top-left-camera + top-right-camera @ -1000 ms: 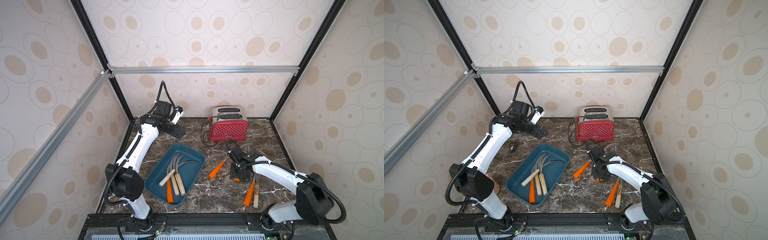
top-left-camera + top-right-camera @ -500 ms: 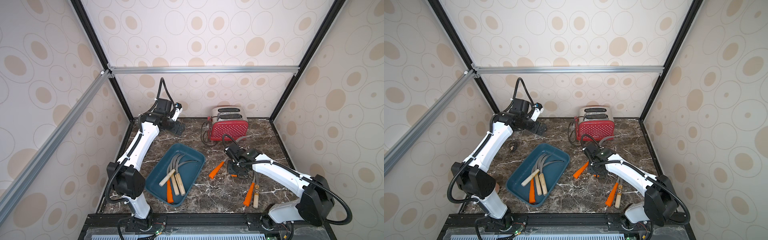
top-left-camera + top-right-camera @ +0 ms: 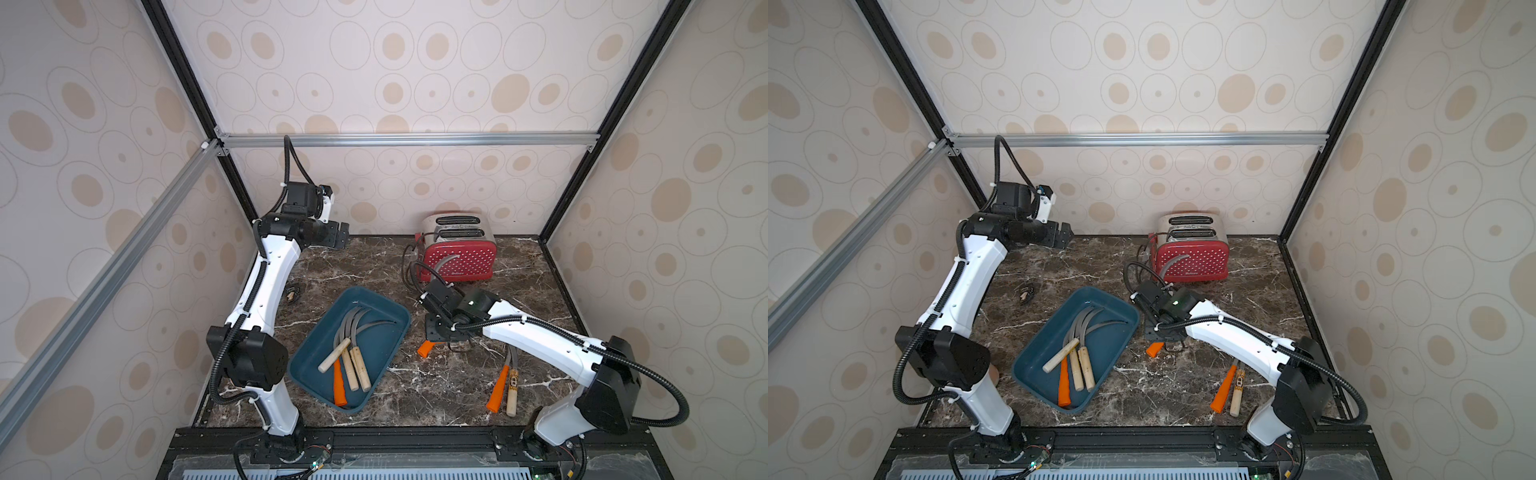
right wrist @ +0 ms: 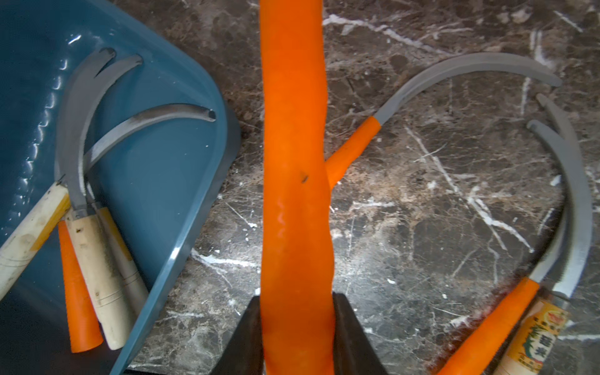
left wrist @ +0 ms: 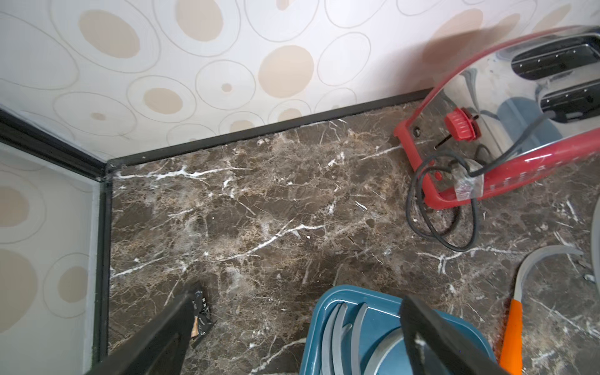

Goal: Put small sickles into storage boxes
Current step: Pick up the sickle at the center of the board, then place the sickle in the storage box.

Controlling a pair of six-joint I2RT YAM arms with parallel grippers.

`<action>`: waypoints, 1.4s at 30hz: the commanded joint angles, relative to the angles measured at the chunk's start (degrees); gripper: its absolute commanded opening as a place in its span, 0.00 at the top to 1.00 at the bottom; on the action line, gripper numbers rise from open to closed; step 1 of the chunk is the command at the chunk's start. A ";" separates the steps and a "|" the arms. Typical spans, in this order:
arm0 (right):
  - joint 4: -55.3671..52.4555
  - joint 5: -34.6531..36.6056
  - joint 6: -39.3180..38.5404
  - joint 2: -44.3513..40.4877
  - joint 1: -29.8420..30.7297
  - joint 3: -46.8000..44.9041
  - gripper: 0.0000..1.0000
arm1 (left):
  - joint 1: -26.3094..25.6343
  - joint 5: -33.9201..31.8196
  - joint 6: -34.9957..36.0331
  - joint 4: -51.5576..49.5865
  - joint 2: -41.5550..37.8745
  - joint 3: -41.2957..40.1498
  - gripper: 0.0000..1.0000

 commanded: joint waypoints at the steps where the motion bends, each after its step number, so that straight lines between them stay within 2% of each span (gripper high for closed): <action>1: 2.19 -0.52 1.25 3.43 2.70 2.97 0.98 | 0.97 -0.64 -1.66 -1.21 -1.21 1.06 0.01; 10: 3.99 -3.58 0.00 13.79 9.15 12.14 0.98 | 3.43 -1.86 -2.42 1.11 -5.09 -3.49 0.01; 15: 7.42 -6.55 0.37 16.74 10.89 13.74 0.98 | 6.38 -1.20 -2.29 0.82 -5.48 -3.05 0.01; 23: 7.96 -11.37 -0.99 23.46 13.63 19.83 0.98 | 7.44 -1.17 -1.40 2.16 -6.71 -5.32 0.01; 42: 6.77 -20.71 -0.39 28.45 17.78 21.92 0.98 | 7.60 0.52 -0.96 1.63 -5.04 -4.69 0.01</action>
